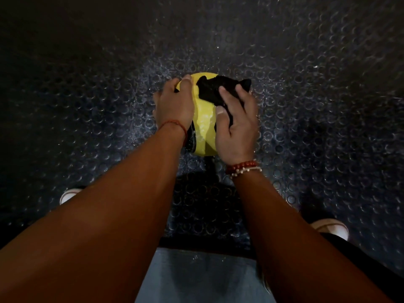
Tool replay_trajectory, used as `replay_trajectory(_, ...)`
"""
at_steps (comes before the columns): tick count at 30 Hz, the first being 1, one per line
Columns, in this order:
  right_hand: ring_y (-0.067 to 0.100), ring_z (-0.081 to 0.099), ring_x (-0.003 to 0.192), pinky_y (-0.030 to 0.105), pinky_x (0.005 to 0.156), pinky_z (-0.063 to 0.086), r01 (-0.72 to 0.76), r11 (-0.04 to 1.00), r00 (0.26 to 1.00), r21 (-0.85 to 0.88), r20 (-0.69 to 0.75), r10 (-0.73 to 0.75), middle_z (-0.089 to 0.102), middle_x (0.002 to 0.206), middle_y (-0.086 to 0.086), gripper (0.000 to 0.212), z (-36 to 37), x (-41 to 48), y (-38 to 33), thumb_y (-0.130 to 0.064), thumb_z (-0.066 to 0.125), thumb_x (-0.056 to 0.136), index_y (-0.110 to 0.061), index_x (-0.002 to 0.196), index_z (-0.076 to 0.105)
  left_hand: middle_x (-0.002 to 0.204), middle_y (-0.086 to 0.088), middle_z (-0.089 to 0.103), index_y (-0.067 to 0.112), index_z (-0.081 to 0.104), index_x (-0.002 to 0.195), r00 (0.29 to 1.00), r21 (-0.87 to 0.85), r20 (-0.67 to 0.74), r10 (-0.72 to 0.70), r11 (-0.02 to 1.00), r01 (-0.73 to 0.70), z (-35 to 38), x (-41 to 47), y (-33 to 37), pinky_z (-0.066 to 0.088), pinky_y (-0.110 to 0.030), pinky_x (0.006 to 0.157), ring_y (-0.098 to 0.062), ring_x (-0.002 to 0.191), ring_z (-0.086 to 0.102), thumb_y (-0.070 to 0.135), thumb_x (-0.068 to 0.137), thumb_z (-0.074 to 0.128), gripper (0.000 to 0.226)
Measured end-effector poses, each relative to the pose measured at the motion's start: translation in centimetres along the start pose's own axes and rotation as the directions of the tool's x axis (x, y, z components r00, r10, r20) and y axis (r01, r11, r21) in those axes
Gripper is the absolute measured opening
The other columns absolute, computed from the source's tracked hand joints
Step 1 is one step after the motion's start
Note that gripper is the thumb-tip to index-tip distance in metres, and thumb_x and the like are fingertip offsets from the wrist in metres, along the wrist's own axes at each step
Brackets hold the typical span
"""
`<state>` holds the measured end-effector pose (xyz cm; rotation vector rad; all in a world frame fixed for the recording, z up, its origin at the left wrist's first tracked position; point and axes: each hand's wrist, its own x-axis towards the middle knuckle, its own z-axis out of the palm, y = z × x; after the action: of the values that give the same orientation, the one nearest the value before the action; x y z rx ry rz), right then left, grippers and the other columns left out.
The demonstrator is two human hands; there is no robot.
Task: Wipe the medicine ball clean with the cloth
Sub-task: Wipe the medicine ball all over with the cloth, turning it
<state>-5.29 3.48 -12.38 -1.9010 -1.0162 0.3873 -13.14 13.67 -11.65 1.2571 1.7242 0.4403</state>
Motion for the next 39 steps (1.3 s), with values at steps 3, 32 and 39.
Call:
replay_trajectory(3,0.025,0.046,0.126,0.042,0.097,0.047,-0.044,0.999,0.999,-0.020,-0.002,0.044,0.049,0.134,0.009,0.037,0.1,1.0,-0.7,-0.030,0.046,0.090,-0.020,0.121,0.064,0.145,-0.004,0.045,0.029,0.057,0.134,1.000,0.010,0.002,0.018,1.000,-0.018,-0.1,-0.2,-0.1,0.027,-0.030,0.094,-0.026,0.132,0.039,0.057,0.096,0.040,0.050)
replay_trajectory(32,0.015,0.051,0.097,0.024,0.080,0.041,-0.716,0.592,0.623,0.371,-0.044,0.781,0.054,0.122,0.004,0.034,0.1,2.7,0.5,-0.027,0.036,0.100,-0.013,0.124,0.056,0.145,-0.004,0.037,0.033,0.053,0.137,1.000,-0.021,-0.020,0.004,1.000,-0.004,0.2,-1.4,0.0,0.036,-0.047,0.111,-0.029,0.132,0.043,0.060,0.094,0.045,0.052)
replay_trajectory(39,0.019,0.052,0.109,0.026,0.085,0.045,-0.754,0.501,0.553,0.425,-0.003,0.833,0.047,0.133,0.006,0.038,0.3,1.3,-0.5,-0.031,0.035,0.101,-0.015,0.133,0.049,0.139,-0.002,0.046,0.030,0.058,0.132,0.999,-0.027,-0.046,0.008,1.000,-0.009,0.3,-0.9,-0.2,0.039,-0.040,0.105,-0.026,0.127,0.046,0.061,0.093,0.042,0.052)
